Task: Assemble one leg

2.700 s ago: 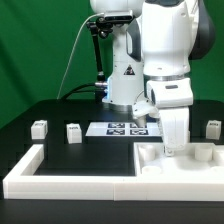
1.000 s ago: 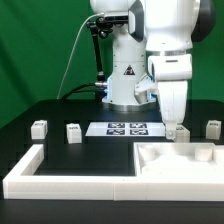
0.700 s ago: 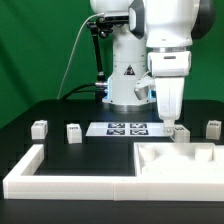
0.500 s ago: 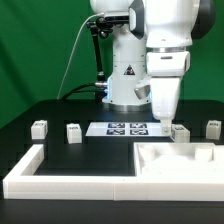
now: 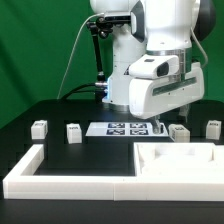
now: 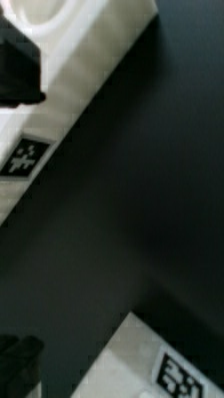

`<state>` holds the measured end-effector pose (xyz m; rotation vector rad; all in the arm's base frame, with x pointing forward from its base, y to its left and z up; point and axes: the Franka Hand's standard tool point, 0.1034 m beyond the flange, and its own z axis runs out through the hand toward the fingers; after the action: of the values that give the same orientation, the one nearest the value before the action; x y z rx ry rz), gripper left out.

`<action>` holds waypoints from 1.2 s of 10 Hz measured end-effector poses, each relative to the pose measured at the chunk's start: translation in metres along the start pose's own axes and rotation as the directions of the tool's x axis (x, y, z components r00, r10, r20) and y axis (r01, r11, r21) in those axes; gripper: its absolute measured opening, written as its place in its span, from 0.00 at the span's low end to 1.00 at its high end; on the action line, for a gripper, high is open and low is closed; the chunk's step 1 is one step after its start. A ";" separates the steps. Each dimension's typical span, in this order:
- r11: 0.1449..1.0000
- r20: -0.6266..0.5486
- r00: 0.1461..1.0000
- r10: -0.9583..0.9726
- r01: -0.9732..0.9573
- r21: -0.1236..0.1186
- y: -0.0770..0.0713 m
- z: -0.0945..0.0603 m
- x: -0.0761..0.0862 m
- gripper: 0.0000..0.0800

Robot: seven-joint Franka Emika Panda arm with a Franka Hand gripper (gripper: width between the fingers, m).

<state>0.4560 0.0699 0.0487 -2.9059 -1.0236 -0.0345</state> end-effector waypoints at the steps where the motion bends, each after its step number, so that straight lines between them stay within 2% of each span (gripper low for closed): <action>1: 0.997 -0.002 0.997 0.080 -0.080 0.006 0.000 0.000 0.000 0.81; 3: 0.965 -0.009 0.965 0.263 -0.263 0.020 -0.003 0.000 0.000 0.81; 5: 0.868 -0.002 0.868 0.496 -0.495 0.036 -0.021 0.000 -0.008 0.81; 7: 0.715 0.014 0.716 0.697 -0.697 0.054 -0.034 -0.004 -0.005 0.81; 8: 0.682 0.010 0.684 0.730 -0.729 0.057 -0.036 -0.006 -0.002 0.81; 10: 0.552 0.022 0.554 0.832 -0.831 0.064 -0.037 -0.005 -0.001 0.81; 11: 0.521 0.025 0.523 0.852 -0.851 0.064 -0.039 -0.005 -0.001 0.81; 12: 0.454 0.027 0.457 0.889 -0.888 0.071 -0.050 -0.002 -0.002 0.81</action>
Offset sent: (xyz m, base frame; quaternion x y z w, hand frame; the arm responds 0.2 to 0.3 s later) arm -0.0329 0.0035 0.0022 0.0328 0.0237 0.3598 0.9322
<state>0.4233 0.1071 0.0533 -2.9372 0.6257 0.0368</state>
